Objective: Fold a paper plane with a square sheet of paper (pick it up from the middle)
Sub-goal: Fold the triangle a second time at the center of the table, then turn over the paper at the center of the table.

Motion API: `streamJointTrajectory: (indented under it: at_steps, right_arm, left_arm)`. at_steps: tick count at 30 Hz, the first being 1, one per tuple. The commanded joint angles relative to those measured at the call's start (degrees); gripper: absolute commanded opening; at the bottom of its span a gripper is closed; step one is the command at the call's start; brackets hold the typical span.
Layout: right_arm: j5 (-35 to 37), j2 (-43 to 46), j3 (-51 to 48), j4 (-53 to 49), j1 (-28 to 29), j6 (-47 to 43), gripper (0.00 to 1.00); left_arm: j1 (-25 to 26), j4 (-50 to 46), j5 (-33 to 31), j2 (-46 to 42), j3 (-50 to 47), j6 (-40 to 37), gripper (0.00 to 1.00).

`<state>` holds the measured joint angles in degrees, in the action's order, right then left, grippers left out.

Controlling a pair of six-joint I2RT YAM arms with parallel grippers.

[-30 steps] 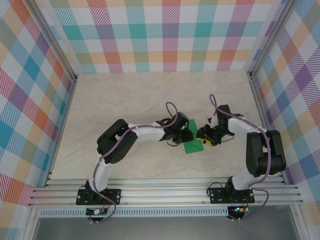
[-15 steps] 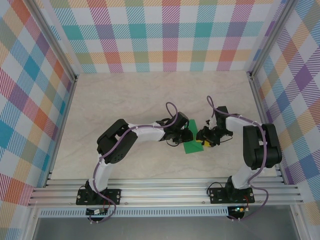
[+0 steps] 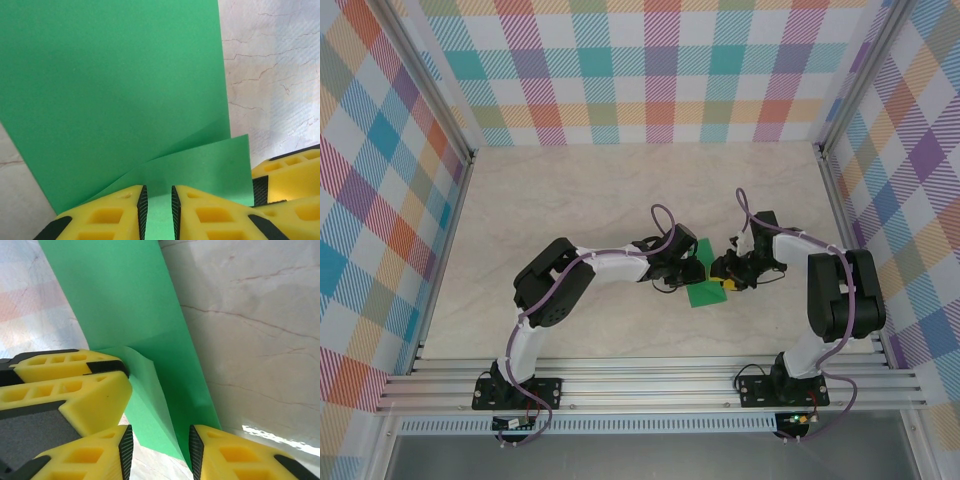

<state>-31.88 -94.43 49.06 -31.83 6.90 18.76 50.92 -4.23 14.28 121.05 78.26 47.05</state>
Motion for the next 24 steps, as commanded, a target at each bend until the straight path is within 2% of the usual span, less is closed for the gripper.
streamJointTrajectory:
  at_steps: [1, 4, 6, 8, 10, 15, 19, 24]
  right_arm:
    - [-2.99, 2.17, -0.98, 1.23, 0.13, 0.35, 0.39]
    - [5.83, 2.42, 0.30, -1.40, 0.13, 0.40, 0.40]
    - [11.30, 2.76, 0.86, -2.74, 0.14, 1.32, 0.46]
    - [12.80, 3.08, 0.78, -2.41, 0.11, 1.72, 0.49]
    - [12.27, 2.16, 0.78, -1.78, 0.09, 2.00, 0.52]
    - [6.44, -0.81, -0.38, 0.19, 0.14, 1.67, 0.51]
    - [0.03, -0.69, -1.76, 2.13, 0.31, 1.21, 0.45]
    - [-2.23, -0.74, -2.20, 1.73, 0.57, 0.22, 0.42]
  left_arm:
    - [-0.48, -1.93, -0.66, -2.16, 0.97, -0.37, 0.23]
    - [-0.50, -1.75, -0.58, -2.07, 0.98, -0.27, 0.23]
    - [-0.53, -1.76, -0.49, -2.03, 1.09, -0.25, 0.23]
    - [-0.55, -1.82, -0.53, -2.05, 0.95, -0.29, 0.23]
    - [-0.50, -1.79, -0.57, -2.06, 0.80, -0.30, 0.23]
    - [-0.54, -1.75, -0.48, -2.10, 0.89, -0.29, 0.23]
    - [-0.63, -1.75, -0.40, -1.99, 0.99, -0.29, 0.23]
    - [-0.55, -1.67, -0.40, -2.03, 1.09, -0.20, 0.23]
